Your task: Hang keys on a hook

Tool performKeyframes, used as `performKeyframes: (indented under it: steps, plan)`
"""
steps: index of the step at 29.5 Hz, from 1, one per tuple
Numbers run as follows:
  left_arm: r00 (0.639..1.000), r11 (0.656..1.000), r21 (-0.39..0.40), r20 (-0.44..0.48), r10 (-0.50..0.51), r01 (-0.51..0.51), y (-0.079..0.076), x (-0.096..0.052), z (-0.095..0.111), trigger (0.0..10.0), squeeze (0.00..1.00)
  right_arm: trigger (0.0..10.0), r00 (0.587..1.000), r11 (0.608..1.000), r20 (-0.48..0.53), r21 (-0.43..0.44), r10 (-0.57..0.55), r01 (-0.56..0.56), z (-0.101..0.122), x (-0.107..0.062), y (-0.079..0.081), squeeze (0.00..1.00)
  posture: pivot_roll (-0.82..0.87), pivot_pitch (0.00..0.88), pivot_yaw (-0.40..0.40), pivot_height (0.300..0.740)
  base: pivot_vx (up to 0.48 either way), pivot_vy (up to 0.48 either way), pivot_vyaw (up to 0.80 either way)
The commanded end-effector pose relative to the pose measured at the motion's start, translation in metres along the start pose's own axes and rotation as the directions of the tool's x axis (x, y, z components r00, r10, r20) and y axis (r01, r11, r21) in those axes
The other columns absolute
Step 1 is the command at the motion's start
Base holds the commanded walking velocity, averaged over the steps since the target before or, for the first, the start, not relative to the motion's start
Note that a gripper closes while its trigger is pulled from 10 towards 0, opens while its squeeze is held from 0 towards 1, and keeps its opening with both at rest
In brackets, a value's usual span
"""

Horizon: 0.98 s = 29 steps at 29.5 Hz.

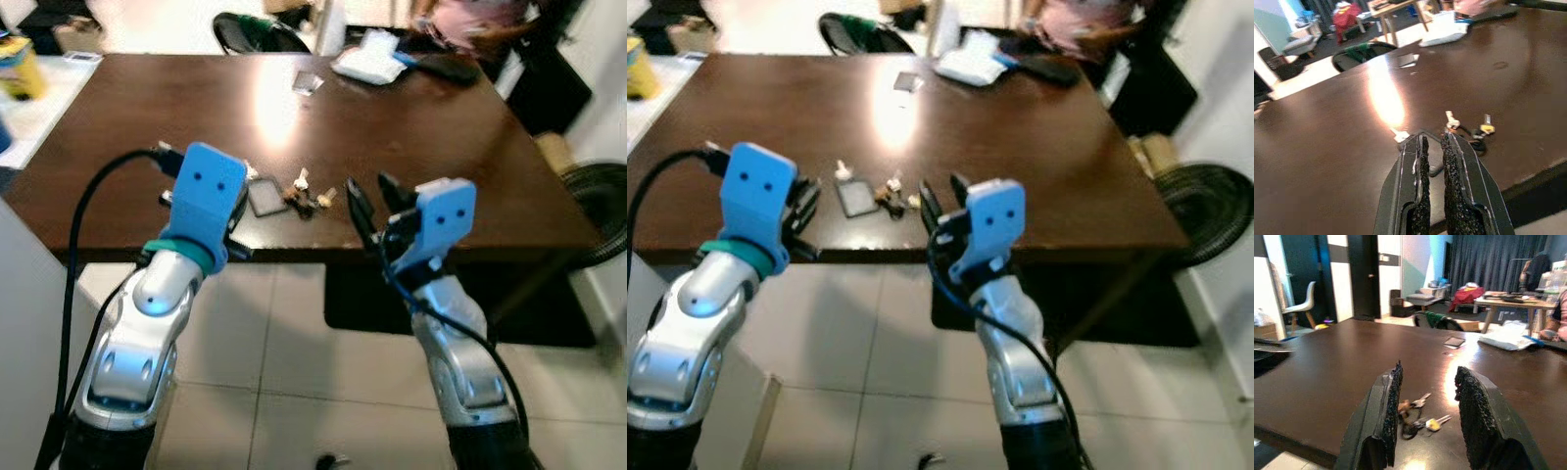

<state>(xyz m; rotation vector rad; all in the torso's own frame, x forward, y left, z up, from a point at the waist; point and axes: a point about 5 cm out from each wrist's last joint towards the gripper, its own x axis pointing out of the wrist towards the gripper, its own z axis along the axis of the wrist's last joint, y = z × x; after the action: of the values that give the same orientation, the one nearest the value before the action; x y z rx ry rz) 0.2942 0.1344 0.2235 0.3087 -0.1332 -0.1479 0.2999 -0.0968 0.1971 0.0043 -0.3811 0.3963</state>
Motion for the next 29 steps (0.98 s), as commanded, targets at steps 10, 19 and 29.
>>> performKeyframes:
  steps: [10,19,29]
  plan:
    - [1.000,0.999,0.045,0.013,0.020,-0.021,0.0011,-0.0006,-0.0027,10.0,0.00,10.0,1.000,1.000,-0.006,-0.008,-0.002,0.002,-0.0028,-0.0017,0.0000,0.00,0.10,0.022,0.101,0.740,0.318,0.000,-0.24]
    - [1.000,0.999,0.050,0.015,0.018,-0.019,0.0008,-0.0004,-0.0028,10.0,0.00,10.0,1.000,1.000,-0.004,-0.008,0.000,0.000,-0.0023,-0.0012,0.0005,0.00,0.11,0.026,0.105,0.740,0.461,0.000,0.00]
    - [1.000,0.998,0.053,0.017,0.019,-0.020,0.0008,0.0000,-0.0035,10.0,0.00,10.0,1.000,1.000,-0.004,-0.010,0.001,-0.001,-0.0025,-0.0011,0.0006,0.00,0.11,0.030,0.104,0.740,0.461,0.000,0.00]
